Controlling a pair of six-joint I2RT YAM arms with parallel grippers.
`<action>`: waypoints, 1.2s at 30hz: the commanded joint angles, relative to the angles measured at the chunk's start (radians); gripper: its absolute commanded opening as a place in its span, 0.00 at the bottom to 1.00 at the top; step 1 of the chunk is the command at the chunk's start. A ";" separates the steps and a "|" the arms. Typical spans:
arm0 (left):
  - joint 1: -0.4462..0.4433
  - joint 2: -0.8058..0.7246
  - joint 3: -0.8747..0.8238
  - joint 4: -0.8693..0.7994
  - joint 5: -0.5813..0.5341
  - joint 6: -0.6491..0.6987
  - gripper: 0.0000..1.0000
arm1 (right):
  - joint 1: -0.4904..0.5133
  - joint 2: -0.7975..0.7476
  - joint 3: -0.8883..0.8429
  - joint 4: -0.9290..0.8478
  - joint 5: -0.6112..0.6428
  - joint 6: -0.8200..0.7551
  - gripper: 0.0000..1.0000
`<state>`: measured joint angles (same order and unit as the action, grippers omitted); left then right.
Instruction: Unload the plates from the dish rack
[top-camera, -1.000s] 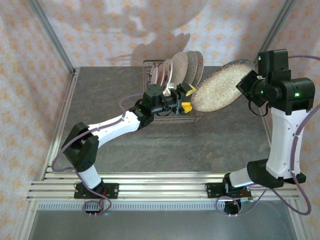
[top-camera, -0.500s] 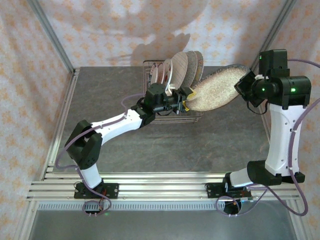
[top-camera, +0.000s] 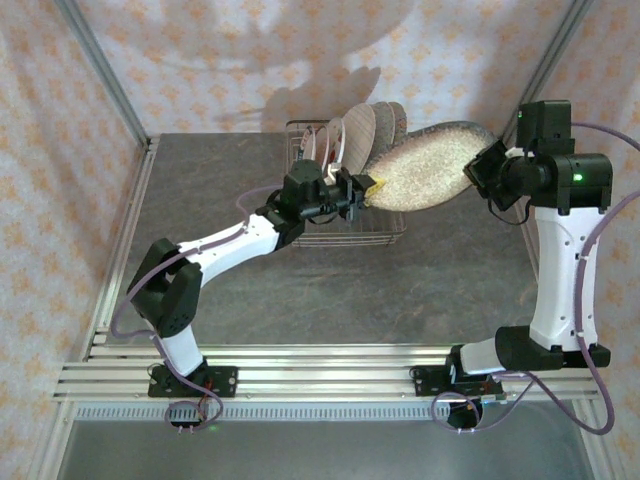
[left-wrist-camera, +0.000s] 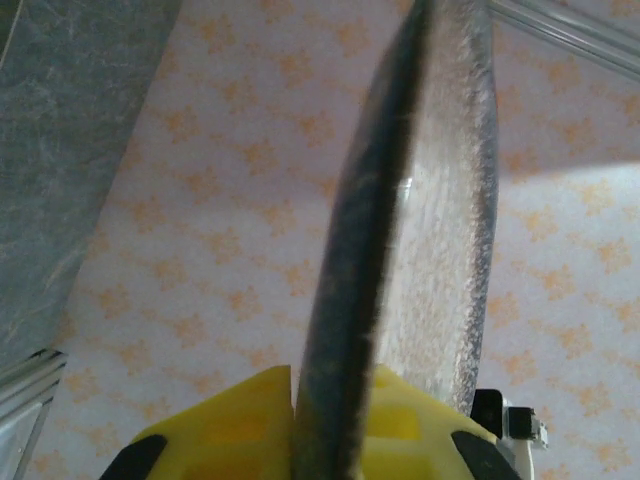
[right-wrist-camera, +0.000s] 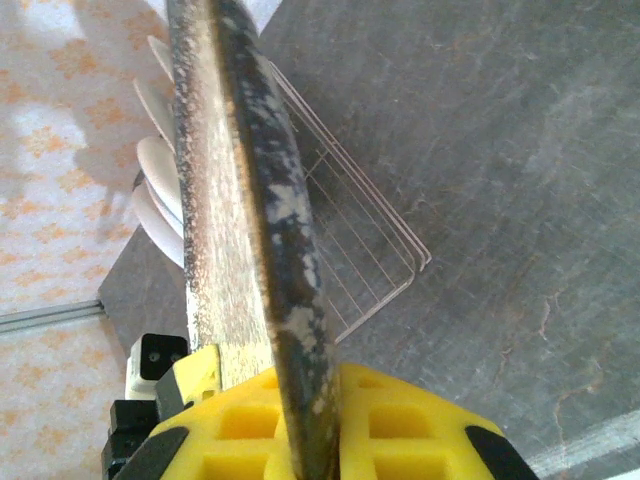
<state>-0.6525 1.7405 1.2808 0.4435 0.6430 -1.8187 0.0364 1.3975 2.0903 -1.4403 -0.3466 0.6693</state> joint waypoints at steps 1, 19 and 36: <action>-0.011 -0.051 -0.002 0.056 0.030 0.057 0.00 | 0.004 -0.056 0.007 0.183 -0.114 0.006 0.00; 0.115 -0.176 -0.030 0.229 -0.028 0.021 0.00 | -0.006 -0.020 -0.039 0.257 -0.338 -0.011 0.42; 0.332 -0.335 -0.040 0.109 -0.026 0.095 0.00 | -0.005 0.031 0.033 0.362 -0.396 -0.062 0.69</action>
<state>-0.3527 1.5417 1.1923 0.3412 0.6102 -1.7550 0.0273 1.4315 2.1262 -1.1477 -0.7158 0.6472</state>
